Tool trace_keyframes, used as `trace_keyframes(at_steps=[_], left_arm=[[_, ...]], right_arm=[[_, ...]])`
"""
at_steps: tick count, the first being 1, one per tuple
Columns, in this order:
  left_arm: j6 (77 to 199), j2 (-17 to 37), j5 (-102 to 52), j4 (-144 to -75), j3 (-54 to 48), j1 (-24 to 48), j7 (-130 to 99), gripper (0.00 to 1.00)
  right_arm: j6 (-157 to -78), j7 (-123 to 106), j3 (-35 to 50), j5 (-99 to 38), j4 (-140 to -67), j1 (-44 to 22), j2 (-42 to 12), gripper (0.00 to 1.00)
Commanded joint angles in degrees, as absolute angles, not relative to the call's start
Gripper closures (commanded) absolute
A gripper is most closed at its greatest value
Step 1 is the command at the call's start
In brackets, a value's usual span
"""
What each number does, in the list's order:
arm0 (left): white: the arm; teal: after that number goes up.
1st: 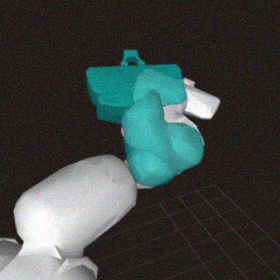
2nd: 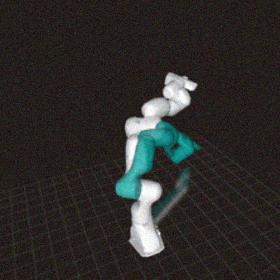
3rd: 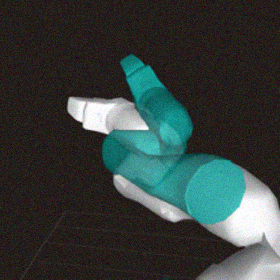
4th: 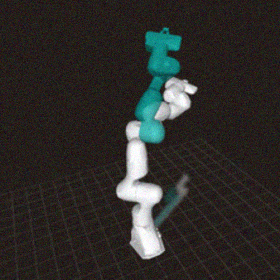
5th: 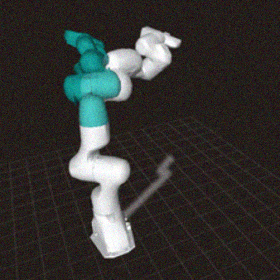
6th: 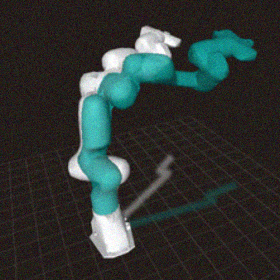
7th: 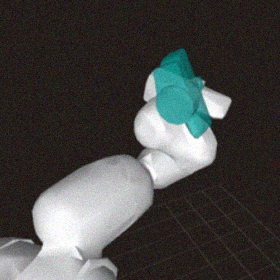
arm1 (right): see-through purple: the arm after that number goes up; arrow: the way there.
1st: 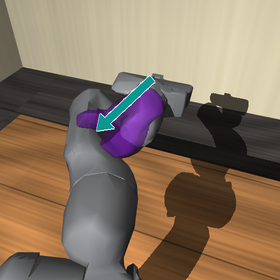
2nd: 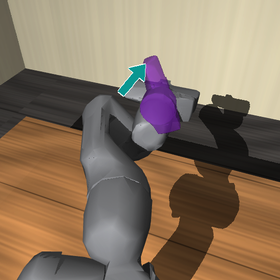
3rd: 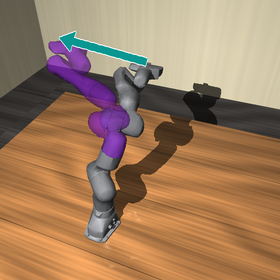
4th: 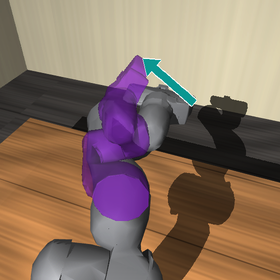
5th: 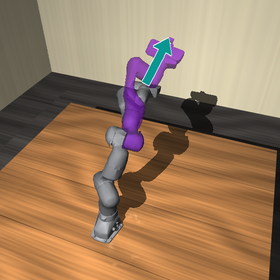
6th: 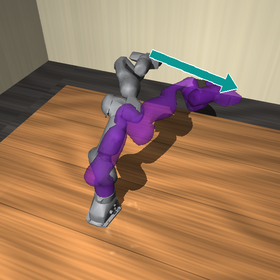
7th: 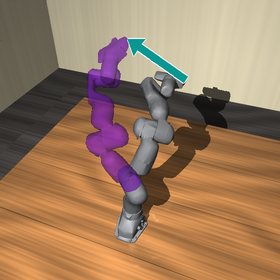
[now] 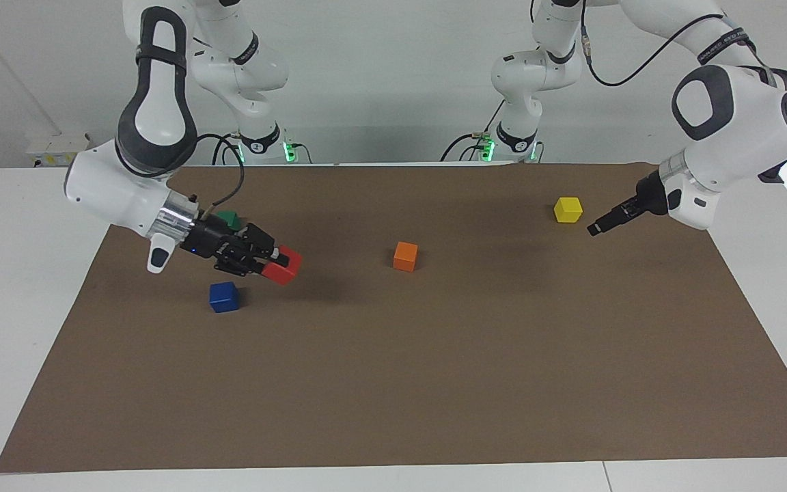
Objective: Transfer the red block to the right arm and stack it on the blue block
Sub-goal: 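Carry the red cube with the right gripper over the blue cube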
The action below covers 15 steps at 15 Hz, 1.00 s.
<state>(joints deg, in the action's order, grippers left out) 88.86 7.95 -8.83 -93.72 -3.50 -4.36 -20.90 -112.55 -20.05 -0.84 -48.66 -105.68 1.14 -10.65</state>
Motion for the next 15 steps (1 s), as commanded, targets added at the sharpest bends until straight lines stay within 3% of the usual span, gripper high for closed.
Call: trace_keyframes(at_steps=[1, 7, 12, 15], left_arm=[[87.89, 6.33, -1.68, -92.55, -3.08, -1.23, -20.13, 0.00], [85.71, 1.33, -1.32, -91.58, -1.93, -1.85, -18.20, 0.00], [81.30, -2.37, -1.32, -92.72, -2.20, -1.23, -12.58, 0.00], [83.58, -2.20, -1.32, -92.81, -2.02, -1.67, -5.91, 0.00]], right_arm=[[-111.97, -15.40, -0.53, -38.27, -103.01, 1.93, -11.60, 1.00], [-109.79, -3.80, -0.18, -12.60, -102.04, 0.70, -11.69, 1.00], [-102.93, -4.56, -0.26, -10.11, -102.40, 1.58, -11.78, 1.00], [-103.53, -6.33, -0.26, -7.83, -101.87, 2.02, -13.09, 1.00]])
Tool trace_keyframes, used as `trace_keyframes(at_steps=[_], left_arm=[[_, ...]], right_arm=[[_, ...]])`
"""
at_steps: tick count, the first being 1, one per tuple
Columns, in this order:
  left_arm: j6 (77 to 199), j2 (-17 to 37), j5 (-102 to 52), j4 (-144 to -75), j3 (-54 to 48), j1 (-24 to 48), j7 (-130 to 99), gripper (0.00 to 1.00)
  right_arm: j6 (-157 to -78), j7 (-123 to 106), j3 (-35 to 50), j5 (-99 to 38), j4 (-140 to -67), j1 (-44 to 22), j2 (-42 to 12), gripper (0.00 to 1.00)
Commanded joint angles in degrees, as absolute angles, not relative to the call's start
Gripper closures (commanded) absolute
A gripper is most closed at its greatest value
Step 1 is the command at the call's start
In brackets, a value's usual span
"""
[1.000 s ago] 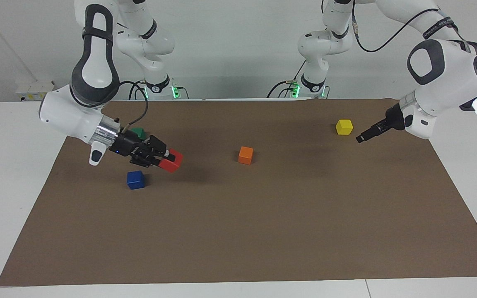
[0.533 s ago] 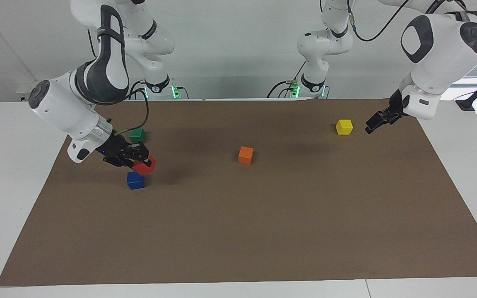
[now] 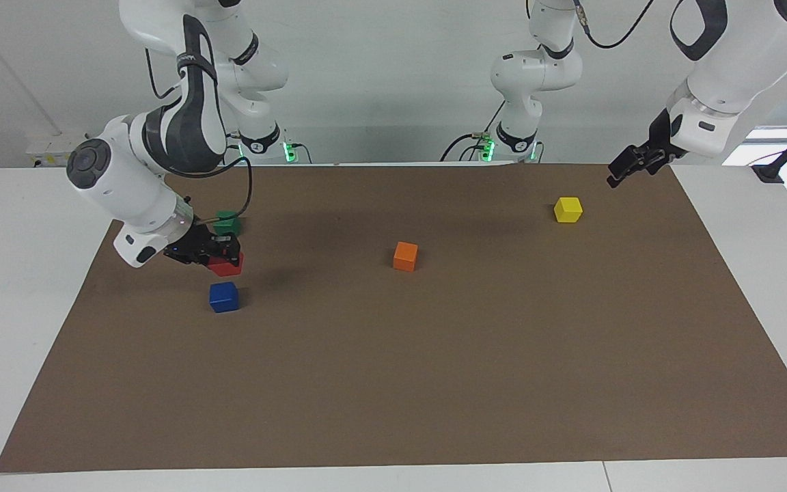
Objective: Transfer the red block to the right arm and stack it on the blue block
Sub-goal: 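Lower the red cube onto the blue cube with the right gripper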
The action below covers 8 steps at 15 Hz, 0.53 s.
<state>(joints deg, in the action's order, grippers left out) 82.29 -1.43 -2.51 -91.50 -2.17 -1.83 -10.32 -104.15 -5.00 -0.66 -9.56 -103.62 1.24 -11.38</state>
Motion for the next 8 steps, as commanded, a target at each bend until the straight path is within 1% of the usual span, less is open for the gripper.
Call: trace_keyframes(at_steps=[1, 3, 7, 8], left_arm=[[83.50, -2.28, -1.41, -92.81, -2.11, -1.76, -5.89, 0.00], [83.15, -2.37, -1.41, -92.90, -2.20, -1.58, -5.98, 0.00], [83.93, -2.02, -1.41, -92.38, -2.28, -0.88, -5.98, 0.00], [84.20, -1.24, -1.93, -91.68, -2.29, -0.97, -5.45, 0.00]], right_arm=[[-103.45, -6.68, -0.26, -7.13, -101.17, 2.11, -13.36, 1.00], [-102.83, -8.25, -0.26, -4.85, -98.54, 3.59, -15.63, 1.00], [-104.58, -11.24, -0.18, -1.33, -98.00, 3.69, -16.96, 1.00], [-105.37, -11.34, -0.18, -0.88, -97.82, 3.69, -17.22, 1.00]])
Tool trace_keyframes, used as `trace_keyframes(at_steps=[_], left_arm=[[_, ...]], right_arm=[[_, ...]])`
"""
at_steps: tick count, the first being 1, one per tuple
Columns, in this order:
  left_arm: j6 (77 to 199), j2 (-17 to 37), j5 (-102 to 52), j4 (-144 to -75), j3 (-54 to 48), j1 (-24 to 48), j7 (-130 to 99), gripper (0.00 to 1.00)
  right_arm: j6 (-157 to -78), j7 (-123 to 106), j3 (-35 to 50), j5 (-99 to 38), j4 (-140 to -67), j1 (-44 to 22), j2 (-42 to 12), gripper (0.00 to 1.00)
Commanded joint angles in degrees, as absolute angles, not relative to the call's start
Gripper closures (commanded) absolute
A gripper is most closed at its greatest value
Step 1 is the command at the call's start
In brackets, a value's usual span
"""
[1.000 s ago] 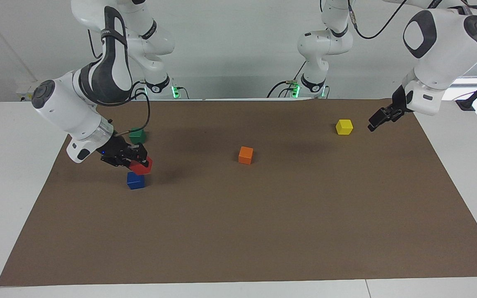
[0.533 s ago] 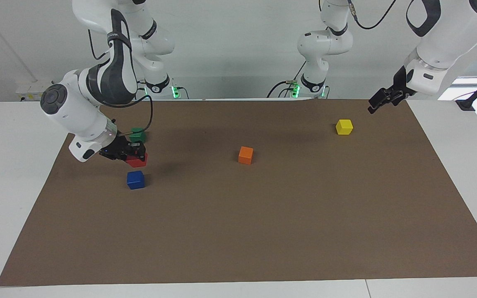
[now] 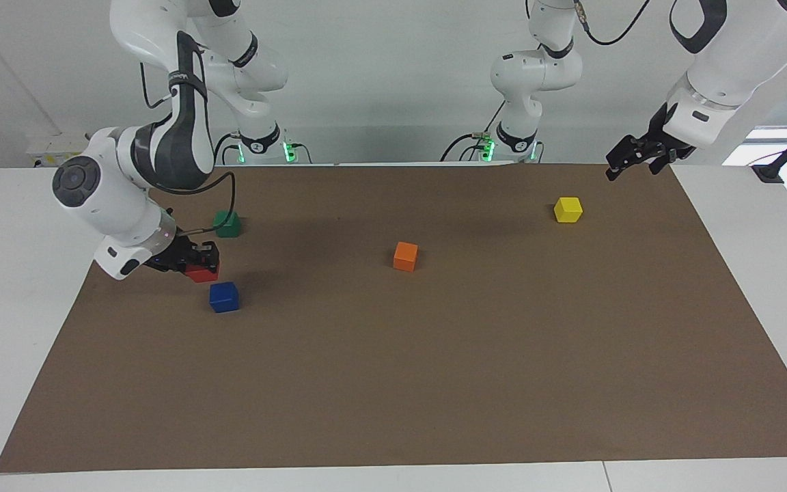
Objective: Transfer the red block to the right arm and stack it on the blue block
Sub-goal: 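Lower the red cube onto the blue cube with the right gripper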
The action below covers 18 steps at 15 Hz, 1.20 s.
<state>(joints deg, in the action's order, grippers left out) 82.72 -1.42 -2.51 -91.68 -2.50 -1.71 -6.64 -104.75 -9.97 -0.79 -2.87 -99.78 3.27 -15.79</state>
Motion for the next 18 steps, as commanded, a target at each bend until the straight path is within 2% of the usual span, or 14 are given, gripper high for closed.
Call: trace_keyframes(at_steps=[1, 4, 9, 18], left_arm=[[83.94, -0.01, -1.67, -89.67, -2.46, -0.79, -5.54, 0.00], [84.11, 0.44, 2.09, -87.45, -3.08, 0.79, -5.01, 0.00], [84.03, 0.53, 1.23, -87.80, -3.25, 0.35, -2.64, 0.00], [79.89, -0.26, 1.41, -89.56, -2.90, 0.53, -2.90, 0.00]], right_arm=[[-105.73, -11.34, -0.18, -0.88, -97.74, 3.52, -17.40, 1.00], [-107.14, -11.43, -0.18, -0.88, -97.56, 2.64, -18.19, 1.00], [-107.49, -11.34, 0.00, -1.41, -95.98, 2.46, -19.34, 1.00], [-112.06, -10.81, 0.00, -1.23, -99.31, 0.09, -20.04, 1.00]])
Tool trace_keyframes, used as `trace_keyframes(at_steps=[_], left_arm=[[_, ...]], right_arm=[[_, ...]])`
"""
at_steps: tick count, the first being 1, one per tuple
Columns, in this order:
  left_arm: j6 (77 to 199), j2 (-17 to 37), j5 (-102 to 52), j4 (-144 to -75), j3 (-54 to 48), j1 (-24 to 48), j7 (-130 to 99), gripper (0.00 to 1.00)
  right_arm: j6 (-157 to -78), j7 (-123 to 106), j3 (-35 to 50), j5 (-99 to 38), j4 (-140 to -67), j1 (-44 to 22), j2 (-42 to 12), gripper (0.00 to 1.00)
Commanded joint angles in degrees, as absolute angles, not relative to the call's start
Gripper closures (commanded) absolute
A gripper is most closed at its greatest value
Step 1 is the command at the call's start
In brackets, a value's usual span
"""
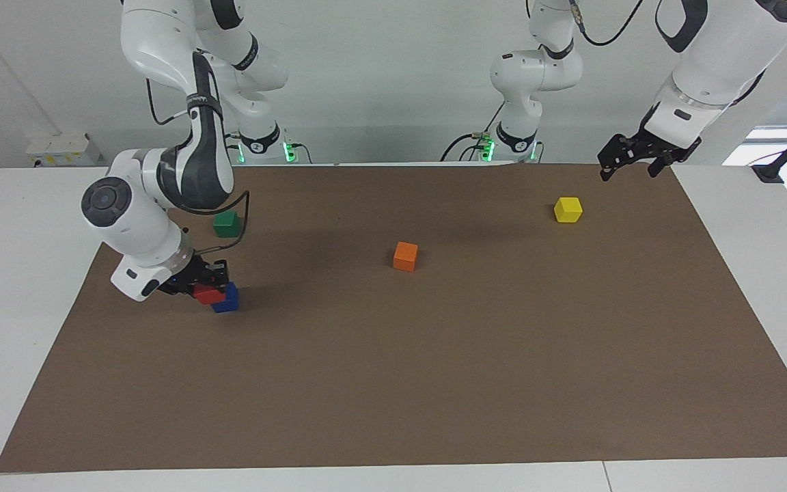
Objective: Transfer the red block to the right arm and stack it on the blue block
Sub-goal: 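Lower the red cube onto the blue cube with the right gripper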
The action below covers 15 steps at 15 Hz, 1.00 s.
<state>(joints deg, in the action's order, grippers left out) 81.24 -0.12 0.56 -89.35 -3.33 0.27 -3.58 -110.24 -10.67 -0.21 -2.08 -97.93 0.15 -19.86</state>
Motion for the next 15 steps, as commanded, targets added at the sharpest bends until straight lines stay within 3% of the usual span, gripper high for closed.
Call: trace_keyframes(at_steps=[1, 15], left_arm=[[79.89, -0.26, 1.49, -89.56, -2.90, 0.44, -2.81, 0.00], [77.43, -0.26, 1.49, -89.56, -2.81, 0.35, -2.81, 0.00]], right_arm=[[-112.06, -10.81, 0.00, -1.23, -99.49, 0.09, -19.95, 1.00], [-109.16, -5.19, 0.00, -1.67, -100.02, 0.70, -19.69, 1.00]])
